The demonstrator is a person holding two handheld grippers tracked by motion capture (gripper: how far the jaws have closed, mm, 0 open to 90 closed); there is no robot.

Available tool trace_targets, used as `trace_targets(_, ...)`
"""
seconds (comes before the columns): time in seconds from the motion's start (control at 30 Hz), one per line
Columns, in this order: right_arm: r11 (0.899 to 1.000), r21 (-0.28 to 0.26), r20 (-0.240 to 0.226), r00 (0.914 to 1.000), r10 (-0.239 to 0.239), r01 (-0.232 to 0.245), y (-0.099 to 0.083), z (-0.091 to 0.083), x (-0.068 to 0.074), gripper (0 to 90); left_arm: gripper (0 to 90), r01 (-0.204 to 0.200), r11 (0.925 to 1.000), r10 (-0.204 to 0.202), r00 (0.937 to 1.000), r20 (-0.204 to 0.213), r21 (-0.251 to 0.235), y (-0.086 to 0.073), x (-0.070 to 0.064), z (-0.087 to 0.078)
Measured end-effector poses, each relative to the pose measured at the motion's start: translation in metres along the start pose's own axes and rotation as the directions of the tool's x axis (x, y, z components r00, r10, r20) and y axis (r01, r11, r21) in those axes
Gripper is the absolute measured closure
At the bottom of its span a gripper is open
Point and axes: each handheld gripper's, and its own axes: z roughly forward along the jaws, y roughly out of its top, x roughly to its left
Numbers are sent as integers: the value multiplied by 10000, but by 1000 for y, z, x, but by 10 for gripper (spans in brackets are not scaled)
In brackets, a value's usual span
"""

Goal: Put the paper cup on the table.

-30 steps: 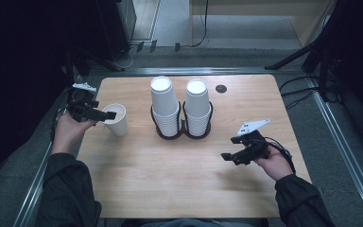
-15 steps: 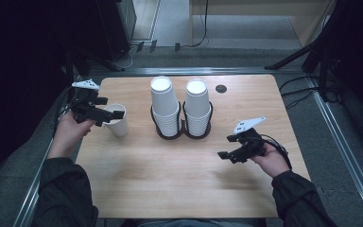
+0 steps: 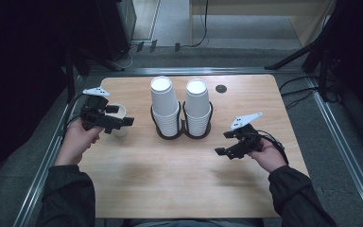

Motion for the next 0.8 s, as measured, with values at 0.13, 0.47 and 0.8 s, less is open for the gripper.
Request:
trace_targets(0.13,9999,10,-34,9999,-140,140,3,2,-1,217,127,-99,9999,99,9999,25,136,-2,-6,5)
trace_targets(0.47,9997,-93,-188,9995,-240,238,9,6,-1,217,128,-799,9968,800,9966,-196,24,-10,-24,21)
trace_targets(0.8,9995,-104,-85,9995,-316,315,11,6,-2,217,127,-1025,9945,1023,9947,82,236,-23,-37,43)
